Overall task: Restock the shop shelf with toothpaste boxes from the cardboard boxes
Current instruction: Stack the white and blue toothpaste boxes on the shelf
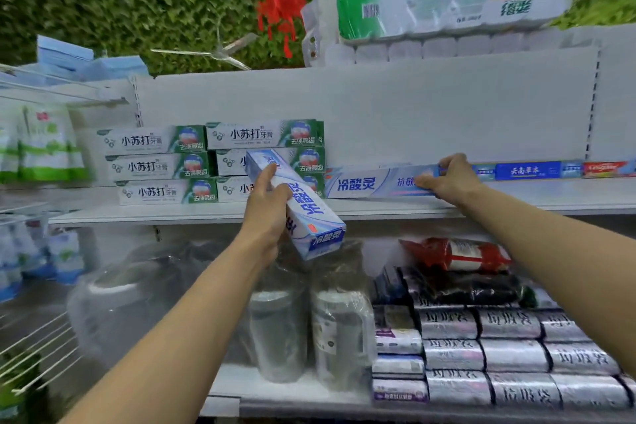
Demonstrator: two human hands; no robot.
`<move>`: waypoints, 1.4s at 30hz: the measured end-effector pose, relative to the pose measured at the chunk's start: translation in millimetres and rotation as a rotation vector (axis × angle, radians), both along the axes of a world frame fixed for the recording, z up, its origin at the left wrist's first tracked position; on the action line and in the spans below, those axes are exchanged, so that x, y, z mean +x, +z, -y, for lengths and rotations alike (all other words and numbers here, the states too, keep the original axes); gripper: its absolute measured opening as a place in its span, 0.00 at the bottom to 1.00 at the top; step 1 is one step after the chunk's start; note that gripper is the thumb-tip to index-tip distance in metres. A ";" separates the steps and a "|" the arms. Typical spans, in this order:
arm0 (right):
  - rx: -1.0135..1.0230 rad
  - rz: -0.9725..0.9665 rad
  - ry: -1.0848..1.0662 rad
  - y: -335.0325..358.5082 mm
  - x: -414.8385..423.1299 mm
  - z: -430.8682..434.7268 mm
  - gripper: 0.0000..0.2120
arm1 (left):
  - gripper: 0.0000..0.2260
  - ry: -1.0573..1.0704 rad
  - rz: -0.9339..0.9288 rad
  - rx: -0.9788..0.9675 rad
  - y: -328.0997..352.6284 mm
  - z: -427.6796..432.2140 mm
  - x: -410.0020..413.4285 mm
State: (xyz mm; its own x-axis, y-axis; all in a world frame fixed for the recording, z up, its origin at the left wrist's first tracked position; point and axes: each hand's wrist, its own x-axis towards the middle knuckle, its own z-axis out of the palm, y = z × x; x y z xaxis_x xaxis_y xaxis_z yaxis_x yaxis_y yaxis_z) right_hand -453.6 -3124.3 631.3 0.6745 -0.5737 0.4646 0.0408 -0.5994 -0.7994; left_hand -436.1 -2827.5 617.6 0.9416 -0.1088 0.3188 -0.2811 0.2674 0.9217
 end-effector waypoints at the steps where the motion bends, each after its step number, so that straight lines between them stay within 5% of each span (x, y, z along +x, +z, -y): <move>1: -0.013 -0.022 0.004 -0.8 7.0 4.3 0.25 | 0.25 0.002 -0.003 -0.021 -1.7 3.3 1.1; 9: -0.082 -0.223 0.027 2.8 42.8 36.5 0.26 | 0.14 0.113 -0.062 -0.030 -15.4 26.8 -6.5; 12: -0.211 -0.280 0.006 5.4 43.4 38.4 0.24 | 0.17 0.128 -0.044 -0.016 -16.8 32.8 -9.5; 16: -0.464 0.010 0.037 3.8 32.1 32.7 0.33 | 0.16 0.073 0.062 0.049 -14.6 44.6 -19.6; 21: -0.885 0.223 0.415 13.0 -4.2 40.0 0.53 | 0.17 0.091 0.286 0.556 0.2 67.6 -34.0; 25: -1.036 0.150 0.534 17.3 -32.3 46.4 0.45 | 0.18 0.020 0.479 0.820 27.4 88.7 -50.1; 30: -0.821 0.082 0.581 19.0 -41.7 66.3 0.20 | 0.17 -0.044 0.649 1.054 45.6 111.2 -49.8; 37: -0.641 -0.070 0.438 14.5 -20.3 78.1 0.16 | 0.11 0.458 0.672 1.037 18.9 120.2 -0.6; 42: -0.569 -0.142 0.286 10.0 11.5 67.9 0.21 | 0.16 0.412 0.460 1.214 2.0 125.8 24.8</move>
State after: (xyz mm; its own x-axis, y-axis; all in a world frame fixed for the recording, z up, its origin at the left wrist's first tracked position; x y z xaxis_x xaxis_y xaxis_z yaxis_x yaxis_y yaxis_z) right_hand -442.1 -3192.2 641.3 0.8413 -0.0532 0.5379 0.1786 -0.9119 -0.3695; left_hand -411.4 -2953.3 619.7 0.8094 -0.2823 0.5150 -0.4856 -0.8148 0.3166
